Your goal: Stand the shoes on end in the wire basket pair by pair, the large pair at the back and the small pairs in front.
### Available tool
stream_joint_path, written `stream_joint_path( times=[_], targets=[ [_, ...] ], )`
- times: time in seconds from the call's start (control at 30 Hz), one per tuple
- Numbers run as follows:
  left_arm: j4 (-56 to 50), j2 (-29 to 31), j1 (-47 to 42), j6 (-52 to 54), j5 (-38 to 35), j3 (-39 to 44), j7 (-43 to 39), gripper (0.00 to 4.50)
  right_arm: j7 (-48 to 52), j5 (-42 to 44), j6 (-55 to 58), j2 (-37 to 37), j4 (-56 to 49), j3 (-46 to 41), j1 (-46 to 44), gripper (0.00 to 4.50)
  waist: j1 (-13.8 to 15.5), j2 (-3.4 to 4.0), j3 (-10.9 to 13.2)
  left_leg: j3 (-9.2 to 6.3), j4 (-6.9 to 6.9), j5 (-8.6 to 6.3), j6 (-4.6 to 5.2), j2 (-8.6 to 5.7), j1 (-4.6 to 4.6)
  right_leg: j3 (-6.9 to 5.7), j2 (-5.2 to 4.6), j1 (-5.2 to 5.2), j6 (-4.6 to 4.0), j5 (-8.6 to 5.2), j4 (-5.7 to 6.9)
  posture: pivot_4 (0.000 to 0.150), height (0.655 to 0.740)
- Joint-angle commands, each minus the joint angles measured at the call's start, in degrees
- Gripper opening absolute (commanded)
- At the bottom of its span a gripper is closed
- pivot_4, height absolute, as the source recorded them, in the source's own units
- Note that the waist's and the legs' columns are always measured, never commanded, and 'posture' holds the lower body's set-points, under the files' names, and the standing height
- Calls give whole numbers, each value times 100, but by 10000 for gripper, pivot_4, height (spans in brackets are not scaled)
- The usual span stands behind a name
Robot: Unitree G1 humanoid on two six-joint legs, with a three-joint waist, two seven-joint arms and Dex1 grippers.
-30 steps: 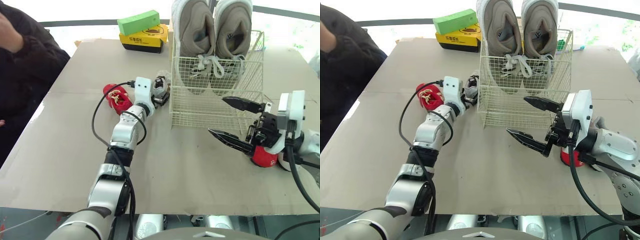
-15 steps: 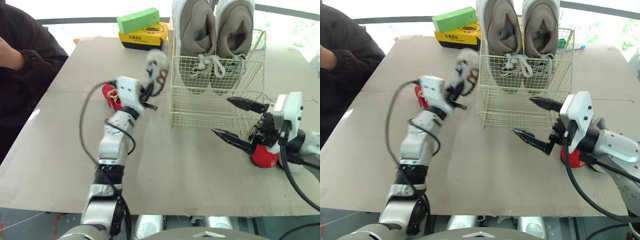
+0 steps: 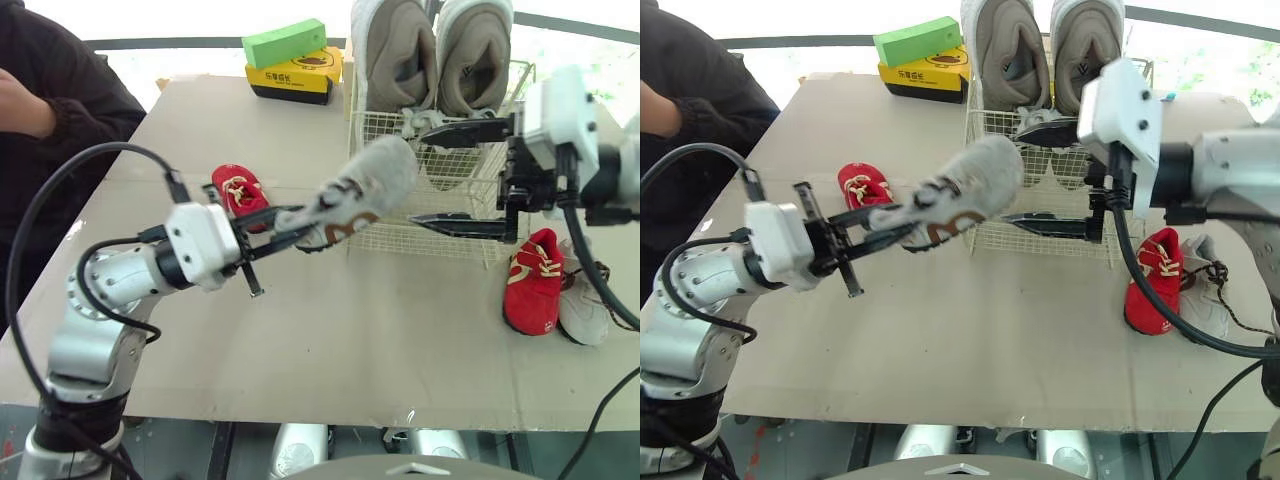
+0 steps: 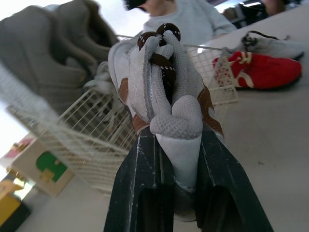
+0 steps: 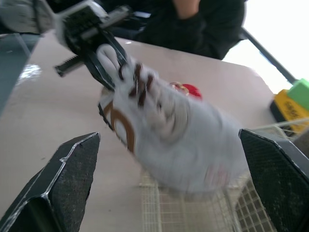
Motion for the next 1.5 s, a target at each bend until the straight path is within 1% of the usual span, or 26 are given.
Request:
stream_joint_path(
  times=[0.03,0.07,0.17,0.2,0.23,0.3,0.37,0.4,0.47,0.53,0.57,0.6,0.63,0.67,0.7,0.77,0.83,0.87,0.97,1.07,1.13,1.2,1.27,1.33,1.43,1.5],
  targets=[
    [492,-40,-492,-874,335,-267,-373,2156,752,-428,222,110,391,756,-728,45000,-11,3,2,7,0,0,0,2,0,7,0,-4,15,9,3,1500,7400],
    [639,-100,-683,-1089,421,-382,-446,2156,977,-749,224,146,491,1203,-928,45000,-9,5,3,8,-2,0,0,3,-4,7,2,-9,22,13,2,1500,7400],
    [890,-230,-1047,-1581,581,-593,-578,2156,1324,-1578,-153,350,941,1984,-1139,45000,-3,6,3,7,-1,0,0,6,-13,4,12,-17,23,14,3,1500,7400],
    [946,-255,-1123,-1719,608,-639,-620,2156,1394,-1823,-414,442,1143,2091,-1116,40879,-3,6,4,9,-1,0,0,4,-13,5,15,-17,24,14,4,1500,7400],
    [980,-269,-1169,-1831,636,-660,-630,2156,1484,-2037,-620,497,1314,2188,-1095,39185,-3,6,4,11,-1,0,0,3,-14,5,18,-17,25,15,4,1500,7400],
    [994,-266,-1198,-1965,685,-653,-622,2156,1717,-2264,-832,509,1476,2258,-1044,31540,-2,6,4,24,-1,0,1,-1,-17,11,20,-25,27,15,7,1500,7400],
    [949,-247,-1192,-2066,779,-601,-510,2156,1862,-2408,-946,517,1543,2240,-975,19919,6,6,4,35,1,2,-2,0,-22,10,17,-32,29,16,9,1500,7400],
    [939,-241,-1190,-2093,806,-588,-474,2156,1907,-2468,-987,534,1571,2221,-952,17638,6,6,4,36,3,2,-3,0,-23,9,15,-33,30,16,9,1500,7400],
    [640,-122,-963,-1628,425,-440,-446,2156,1995,-2483,-1039,541,1570,2110,-870,8019,1,6,4,38,5,2,-3,1,-23,8,14,-33,30,16,10,1500,7400],
    [189,-192,-726,-533,-447,-97,150,12411,2003,-2367,-885,562,1533,1930,-786,1298,-11,6,4,40,6,2,-3,4,-21,10,8,-34,30,16,14,1500,7400],
    [-8,-208,-611,178,-1055,89,599,16110,1974,-2296,-761,588,1513,1822,-741,0,-18,4,5,41,6,2,-4,5,-21,12,0,-35,30,16,17,1500,7400],
    [-195,-157,-426,1023,-1911,289,1145,21118,1936,-2212,-617,611,1483,1693,-683,0,-17,0,7,37,15,2,-4,7,-21,22,-10,-37,31,16,33,1500,7400],
    [-321,-108,-306,1593,-2481,427,1501,25603,1916,-2172,-523,631,1462,1607,-644,0,-17,-2,8,30,25,1,-3,9,-21,21,-13,-37,31,15,47,1500,7400],
    [-409,39,209,2250,-3595,736,1863,29682,1803,-1980,-230,692,1388,1394,-563,0,-21,-1,9,23,28,1,-2,10,-20,19,-15,-38,31,15,57,1500,7400],
    [-486,110,705,2707,-4494,1023,2125,34019,1671,-1793,46,766,1312,1177,-478,0,-77,4,7,21,30,1,-1,9,-16,17,-18,-38,31,14,68,1500,7400],
    [-668,136,1439,3200,-5524,1410,2511,42602,1374,-1433,532,955,1168,763,-327,0,-153,10,10,19,29,3,-5,10,-1,18,-25,-34,31,13,86,1500,7400],
    [-1005,-82,2051,3393,-6302,1407,2922,42602,856,-1004,1144,1316,1041,257,-171,0,-179,2,11,10,29,12,-22,10,-2,9,-24,-35,30,13,90,1500,7400],
    [-1155,-243,2270,3424,-6438,1316,3071,42602,576,-857,1372,1525,973,57,-105,0,-166,3,11,9,30,15,-27,11,0,9,-25,-33,28,13,96,1500,7400],
    [-1431,-673,2489,3519,-6252,852,3390,42602,-79,-582,1833,2050,771,-301,10,0,-104,1,10,-3,31,17,-30,1,-1,0,-27,-28,24,12,95,1500,7400],
    [-1347,-1218,1994,3505,-5911,264,3850,42602,-576,-561,1937,2465,658,-274,89,0,-32,5,7,-8,35,14,-23,-8,4,-3,-28,-15,21,12,91,1500,7400],
    [-1162,-1525,1565,3471,-5915,125,4162,42602,-790,-579,1926,2641,646,-194,128,0,8,1,5,-8,42,14,-21,-10,4,-2,-22,-10,21,13,89,1500,7400],
    [-944,-1633,1295,3527,-5838,102,4205,42602,-917,-570,1899,2758,643,-156,168,0,10,1,5,-11,44,14,-20,-9,4,-1,-9,-8,19,15,89,1500,7400],
    [-688,-1701,1115,3576,-5851,161,4202,37629,-1022,-538,1862,2881,634,-146,219,0,-3,3,4,-11,44,14,-19,-7,4,2,6,-8,19,15,89,1500,7400],
    [-522,-1730,1015,3595,-5891,261,4180,31424,-1123,-514,1824,2991,606,-123,289,0,-31,3,4,-6,42,14,-20,-6,6,8,19,-10,20,15,90,1500,7400],
    [-484,-1669,1026,3656,-5831,340,4058,15063,-1267,-526,1771,3106,541,-99,391,0,-60,3,4,-7,40,13,-20,-2,1,7,20,-13,21,14,88,1500,7400],
    [-525,-1645,1069,3693,-5885,426,4056,7605,-1397,-471,1760,3216,470,-163,509,0,-69,3,4,-8,39,13,-19,-2,-1,6,19,-14,21,14,85,1500,7400]
  ],
)
